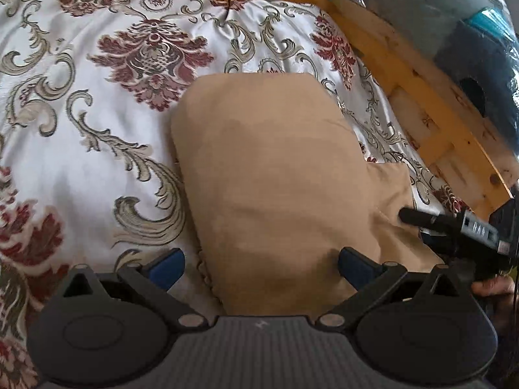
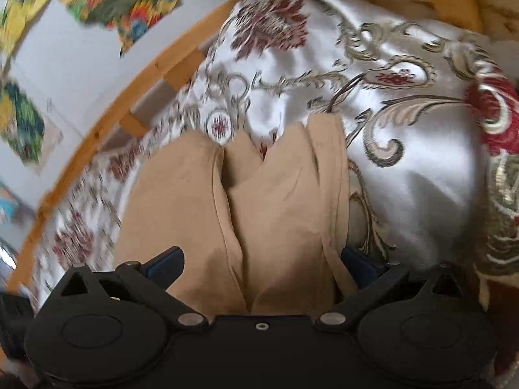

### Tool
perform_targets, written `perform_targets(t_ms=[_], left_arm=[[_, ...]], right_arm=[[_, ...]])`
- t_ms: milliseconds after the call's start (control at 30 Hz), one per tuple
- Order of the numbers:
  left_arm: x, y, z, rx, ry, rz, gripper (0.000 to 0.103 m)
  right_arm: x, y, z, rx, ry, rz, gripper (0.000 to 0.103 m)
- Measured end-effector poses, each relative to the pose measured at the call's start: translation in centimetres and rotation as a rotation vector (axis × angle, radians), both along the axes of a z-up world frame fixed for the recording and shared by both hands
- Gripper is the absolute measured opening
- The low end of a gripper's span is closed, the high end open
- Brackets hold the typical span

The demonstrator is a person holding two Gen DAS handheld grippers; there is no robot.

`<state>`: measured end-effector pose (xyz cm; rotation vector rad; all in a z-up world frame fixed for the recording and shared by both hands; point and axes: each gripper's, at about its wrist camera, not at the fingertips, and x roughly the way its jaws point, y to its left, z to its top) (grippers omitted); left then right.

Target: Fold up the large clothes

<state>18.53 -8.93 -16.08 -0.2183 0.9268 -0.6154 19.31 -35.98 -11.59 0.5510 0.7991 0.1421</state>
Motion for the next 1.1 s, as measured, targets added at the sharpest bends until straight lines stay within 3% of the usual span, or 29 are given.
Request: perform_targets(t_ms=[133,233,1100], left_arm=[[0.5,-1.0,0.0,0.025,-0.003,-0.008,0.103],[0.4,-1.5,0.1,0.045,-0.023,-0.013,0.103],[0.8,-0.8,0.1,0.045,-0.044,0.000,0.103]], right_arm=[[-0.5,1.6,-0.2,-0.147,-0.003,0.070,0.102],[-0.5,2.7,-0.3,-0.199,-0.001,0.086,0.102],[0.6,5.2,-0.7,-0.271,0.005,0.101,0.102]])
